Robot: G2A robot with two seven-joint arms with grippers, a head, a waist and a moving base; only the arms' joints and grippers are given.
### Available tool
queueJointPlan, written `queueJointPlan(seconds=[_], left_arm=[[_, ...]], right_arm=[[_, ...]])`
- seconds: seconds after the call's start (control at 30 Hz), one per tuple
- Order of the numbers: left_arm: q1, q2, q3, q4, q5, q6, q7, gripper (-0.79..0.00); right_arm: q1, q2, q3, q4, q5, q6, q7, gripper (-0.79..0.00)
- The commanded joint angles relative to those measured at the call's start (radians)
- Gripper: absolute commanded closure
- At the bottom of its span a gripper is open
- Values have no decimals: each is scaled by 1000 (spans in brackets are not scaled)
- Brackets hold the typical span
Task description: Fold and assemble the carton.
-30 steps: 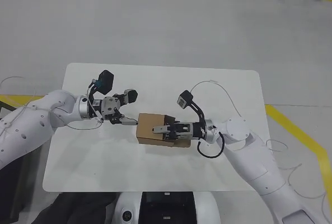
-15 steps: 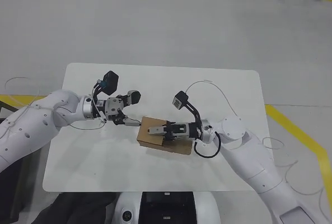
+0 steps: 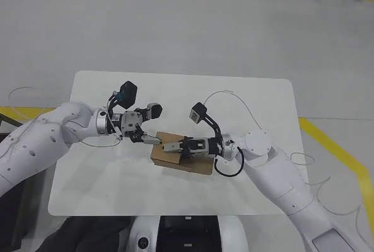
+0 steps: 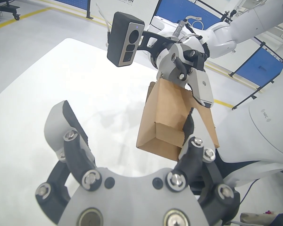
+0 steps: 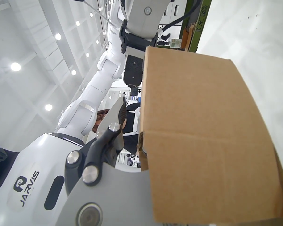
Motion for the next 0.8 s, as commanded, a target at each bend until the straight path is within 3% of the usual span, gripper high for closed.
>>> queueJointPlan(seconds=[0.0,0.17,0.33,0.5,0.77], left_arm=[[3,-1,-4,-1,-1,0,-3,-785],[11,6,-27,16,-8,0,16,-785],[36,34,-59,46,-7,0,67,-785],[62,54,-61,34,30,0,40,-785],[64,36,-48,-7,38,0,-40,-785]], right_arm=[[4,-2,-3,4,3,-1,0,0],[9,-4,-1,20,8,-7,2,0],[-2,1,23,23,22,-14,15,0],[-19,6,44,15,46,-18,31,0],[-23,4,41,2,48,-14,30,0]])
